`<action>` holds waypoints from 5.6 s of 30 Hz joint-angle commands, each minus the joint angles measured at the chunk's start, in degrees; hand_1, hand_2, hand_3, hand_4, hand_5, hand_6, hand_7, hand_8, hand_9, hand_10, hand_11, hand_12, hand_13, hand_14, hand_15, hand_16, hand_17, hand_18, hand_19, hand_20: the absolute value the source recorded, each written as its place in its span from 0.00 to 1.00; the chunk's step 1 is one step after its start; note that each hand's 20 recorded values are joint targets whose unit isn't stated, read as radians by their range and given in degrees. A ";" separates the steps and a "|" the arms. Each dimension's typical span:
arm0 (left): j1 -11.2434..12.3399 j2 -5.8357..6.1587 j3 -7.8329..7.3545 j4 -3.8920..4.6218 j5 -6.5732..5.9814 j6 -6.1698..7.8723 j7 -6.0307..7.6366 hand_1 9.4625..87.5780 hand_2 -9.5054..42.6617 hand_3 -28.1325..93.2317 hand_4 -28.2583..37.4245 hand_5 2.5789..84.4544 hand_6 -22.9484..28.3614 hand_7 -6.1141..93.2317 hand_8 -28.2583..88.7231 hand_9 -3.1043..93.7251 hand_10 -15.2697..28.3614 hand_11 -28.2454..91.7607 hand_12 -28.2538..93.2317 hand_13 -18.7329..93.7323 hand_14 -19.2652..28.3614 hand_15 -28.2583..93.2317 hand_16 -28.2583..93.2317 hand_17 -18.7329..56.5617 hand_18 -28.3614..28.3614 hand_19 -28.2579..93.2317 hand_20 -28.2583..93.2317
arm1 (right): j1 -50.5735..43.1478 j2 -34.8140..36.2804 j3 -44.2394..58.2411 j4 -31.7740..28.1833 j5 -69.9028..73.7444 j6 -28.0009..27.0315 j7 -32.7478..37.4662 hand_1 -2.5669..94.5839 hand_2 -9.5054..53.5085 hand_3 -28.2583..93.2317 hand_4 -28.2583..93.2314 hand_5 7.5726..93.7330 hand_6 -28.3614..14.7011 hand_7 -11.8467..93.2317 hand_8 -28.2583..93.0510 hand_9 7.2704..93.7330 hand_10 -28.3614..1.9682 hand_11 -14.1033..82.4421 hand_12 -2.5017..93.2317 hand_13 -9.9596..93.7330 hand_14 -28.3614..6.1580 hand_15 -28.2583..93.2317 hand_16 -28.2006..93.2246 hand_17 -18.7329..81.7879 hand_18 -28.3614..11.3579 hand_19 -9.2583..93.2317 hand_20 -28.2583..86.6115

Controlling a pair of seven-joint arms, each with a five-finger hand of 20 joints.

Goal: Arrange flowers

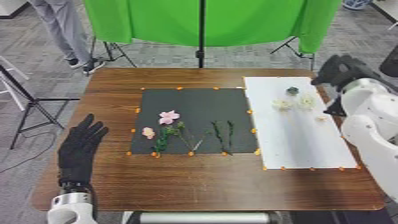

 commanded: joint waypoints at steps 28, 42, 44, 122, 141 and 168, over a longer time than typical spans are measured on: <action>0.85 -0.41 0.45 0.66 0.36 -0.61 -1.05 0.12 0.19 0.82 0.00 0.47 0.53 0.16 0.19 0.45 0.64 0.38 0.32 0.44 0.77 0.47 0.22 0.29 0.73 0.32 0.40 | 1.08 -0.68 -11.29 -3.02 -3.51 23.31 -3.86 0.69 0.00 0.70 0.08 0.85 0.66 0.31 0.30 0.97 0.65 0.25 0.46 0.96 0.77 0.76 0.51 0.86 0.46 1.00 0.74; -0.03 -0.36 1.12 1.13 0.48 -1.32 -1.36 0.12 0.19 0.82 0.00 0.47 0.53 0.16 0.19 0.45 0.64 0.38 0.32 0.44 0.77 0.46 0.22 0.29 0.73 0.32 0.40 | 24.06 -12.72 -43.70 -0.29 8.52 18.24 -18.53 0.68 0.00 0.71 0.07 0.85 0.67 0.31 0.31 0.96 0.66 0.25 0.47 0.96 0.78 0.76 0.52 0.86 0.47 1.00 0.75; -0.13 -0.23 1.24 1.25 0.44 -1.56 -1.36 0.12 0.19 0.82 0.00 0.47 0.53 0.16 0.19 0.45 0.64 0.38 0.32 0.44 0.77 0.46 0.22 0.29 0.73 0.32 0.40 | 25.56 -13.84 -46.61 0.49 8.17 16.52 -18.42 0.67 0.00 0.72 0.07 0.85 0.67 0.31 0.31 0.96 0.66 0.25 0.47 0.96 0.78 0.76 0.52 0.86 0.47 1.00 0.76; -3.71 1.10 1.40 3.46 0.73 -5.73 -1.65 0.12 0.19 0.82 0.00 0.47 0.53 0.16 0.19 0.46 0.64 0.38 0.32 0.44 0.77 0.46 0.22 0.29 0.73 0.32 0.40 | 4.97 -4.06 -16.00 8.59 4.67 2.75 -1.38 0.34 0.00 0.78 0.11 0.54 0.68 0.22 0.16 0.67 0.37 0.35 0.29 0.85 0.58 0.79 0.50 0.77 0.36 1.00 0.75; -3.88 1.22 1.39 3.68 0.83 -6.04 -1.72 0.13 0.19 0.82 0.00 0.47 0.53 0.16 0.19 0.46 0.64 0.38 0.32 0.44 0.77 0.46 0.22 0.29 0.73 0.32 0.40 | 6.47 -5.49 -26.35 15.64 -3.22 20.10 -3.03 0.67 0.00 0.66 0.09 0.82 0.65 0.30 0.29 0.96 0.62 0.26 0.45 0.98 0.78 0.72 0.51 0.88 0.50 1.00 0.71; -3.96 1.05 1.86 3.70 0.88 -6.44 -1.59 0.13 0.18 0.83 0.00 0.47 0.53 0.16 0.19 0.46 0.64 0.38 0.32 0.44 0.77 0.46 0.22 0.29 0.73 0.32 0.40 | 12.85 -13.14 -33.59 1.69 36.67 23.02 -8.21 0.68 0.00 0.70 0.08 0.87 0.62 0.31 0.33 1.00 0.65 0.28 0.48 1.00 0.80 0.73 0.51 0.91 0.52 1.00 0.72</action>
